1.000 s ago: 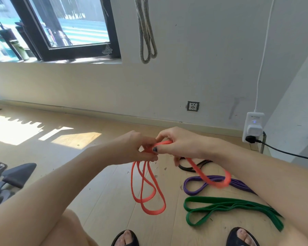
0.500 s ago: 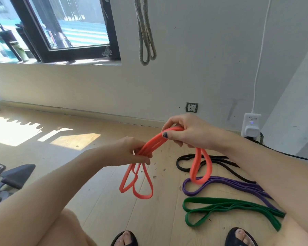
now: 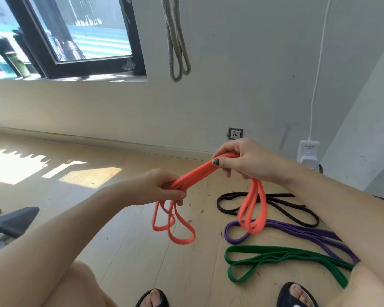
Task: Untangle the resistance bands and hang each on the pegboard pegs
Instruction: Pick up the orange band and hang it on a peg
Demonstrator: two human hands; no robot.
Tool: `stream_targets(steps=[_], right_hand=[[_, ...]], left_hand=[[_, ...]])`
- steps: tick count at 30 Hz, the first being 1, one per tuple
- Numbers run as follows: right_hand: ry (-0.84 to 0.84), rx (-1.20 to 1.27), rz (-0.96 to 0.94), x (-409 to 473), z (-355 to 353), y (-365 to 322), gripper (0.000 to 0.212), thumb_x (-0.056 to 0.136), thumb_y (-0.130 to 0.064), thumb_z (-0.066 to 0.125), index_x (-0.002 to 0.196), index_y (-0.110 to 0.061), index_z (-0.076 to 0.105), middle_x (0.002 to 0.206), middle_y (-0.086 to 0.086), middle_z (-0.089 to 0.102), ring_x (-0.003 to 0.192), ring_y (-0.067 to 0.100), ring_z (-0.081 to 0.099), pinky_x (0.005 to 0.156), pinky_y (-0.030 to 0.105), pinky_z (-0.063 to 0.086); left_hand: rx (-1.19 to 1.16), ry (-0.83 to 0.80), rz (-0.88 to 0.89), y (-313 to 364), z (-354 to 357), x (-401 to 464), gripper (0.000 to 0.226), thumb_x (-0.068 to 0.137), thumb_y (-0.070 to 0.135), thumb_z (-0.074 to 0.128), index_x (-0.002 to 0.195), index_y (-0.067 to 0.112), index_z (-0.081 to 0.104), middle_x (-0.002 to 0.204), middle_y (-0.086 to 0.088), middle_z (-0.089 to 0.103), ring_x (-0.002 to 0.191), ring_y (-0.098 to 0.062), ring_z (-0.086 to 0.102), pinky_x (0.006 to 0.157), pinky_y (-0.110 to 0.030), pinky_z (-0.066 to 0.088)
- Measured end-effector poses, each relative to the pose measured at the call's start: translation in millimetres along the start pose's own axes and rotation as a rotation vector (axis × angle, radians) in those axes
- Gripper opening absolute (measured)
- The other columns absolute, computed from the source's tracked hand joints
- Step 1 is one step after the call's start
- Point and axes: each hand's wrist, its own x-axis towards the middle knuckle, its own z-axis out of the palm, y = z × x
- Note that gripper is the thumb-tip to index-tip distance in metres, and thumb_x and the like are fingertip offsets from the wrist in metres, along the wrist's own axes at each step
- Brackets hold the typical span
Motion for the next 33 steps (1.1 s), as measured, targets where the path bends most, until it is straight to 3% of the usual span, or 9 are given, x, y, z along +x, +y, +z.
stream_targets(steps=[5, 10, 16, 21, 24, 27, 33], right_hand=[[0.013, 0.009, 0.0, -1.8, -3.2, 3.4, 0.012, 0.101, -0.021, 0.063, 0.106, -0.017, 0.072, 0.072, 0.004, 0.071, 0.045, 0.009, 0.042, 0.042, 0.022, 0.034], [0.007, 0.033, 0.004, -2.7, -3.6, 4.7, 0.012, 0.101, -0.02, 0.063, 0.106, -0.015, 0.073, 0.072, 0.005, 0.07, 0.046, 0.011, 0.04, 0.041, 0.023, 0.033], [0.011, 0.032, -0.005, -1.3, -2.5, 5.2, 0.011, 0.101, -0.021, 0.063, 0.104, -0.017, 0.073, 0.072, 0.004, 0.07, 0.044, 0.009, 0.041, 0.041, 0.022, 0.034], [0.033, 0.024, -0.005, -0.6, -2.4, 5.2, 0.011, 0.1, -0.021, 0.063, 0.102, -0.017, 0.074, 0.072, 0.005, 0.07, 0.046, 0.01, 0.041, 0.043, 0.024, 0.033], [0.047, 0.043, -0.006, -0.2, -3.1, 5.5, 0.012, 0.101, -0.021, 0.063, 0.103, -0.016, 0.073, 0.072, 0.004, 0.071, 0.046, 0.01, 0.041, 0.042, 0.023, 0.033], [0.054, 0.064, -0.005, 0.2, -3.7, 5.6, 0.012, 0.101, -0.021, 0.063, 0.104, -0.016, 0.073, 0.072, 0.004, 0.071, 0.047, 0.011, 0.041, 0.042, 0.023, 0.034], [0.067, 0.034, 0.007, 1.5, -4.6, 9.8, 0.012, 0.101, -0.022, 0.062, 0.104, -0.018, 0.073, 0.072, 0.002, 0.071, 0.046, 0.01, 0.042, 0.042, 0.023, 0.035]], left_hand=[[-0.064, 0.029, -0.034, -3.4, -3.4, 1.3, 0.013, 0.101, 0.028, 0.063, 0.099, 0.016, 0.069, 0.088, 0.0, 0.078, 0.076, -0.017, 0.076, 0.075, -0.032, 0.064], [0.001, 0.005, -0.036, -3.5, -1.9, 3.8, 0.013, 0.1, 0.033, 0.064, 0.095, 0.022, 0.069, 0.087, 0.001, 0.078, 0.065, -0.006, 0.07, 0.064, -0.021, 0.057], [0.032, -0.014, -0.035, -7.7, 0.1, 5.3, 0.012, 0.098, 0.033, 0.067, 0.1, 0.023, 0.071, 0.085, 0.01, 0.076, 0.06, -0.003, 0.061, 0.061, -0.021, 0.055], [0.083, -0.031, -0.043, -5.8, 3.3, 7.7, 0.018, 0.096, 0.034, 0.069, 0.107, 0.019, 0.071, 0.079, 0.007, 0.07, 0.057, -0.001, 0.059, 0.06, -0.019, 0.054], [0.107, -0.014, -0.033, -5.2, 3.5, 6.8, 0.019, 0.096, 0.035, 0.07, 0.107, 0.021, 0.07, 0.082, 0.008, 0.072, 0.064, 0.0, 0.064, 0.064, -0.018, 0.055], [0.032, -0.039, -0.035, -7.9, 3.0, 6.4, 0.018, 0.096, 0.032, 0.07, 0.106, 0.018, 0.069, 0.091, 0.006, 0.076, 0.085, -0.006, 0.075, 0.082, -0.026, 0.061], [-0.083, -0.02, -0.027, -5.4, 2.7, 6.7, 0.017, 0.1, 0.021, 0.064, 0.115, 0.013, 0.064, 0.096, 0.005, 0.078, 0.093, -0.007, 0.076, 0.082, -0.02, 0.059]])
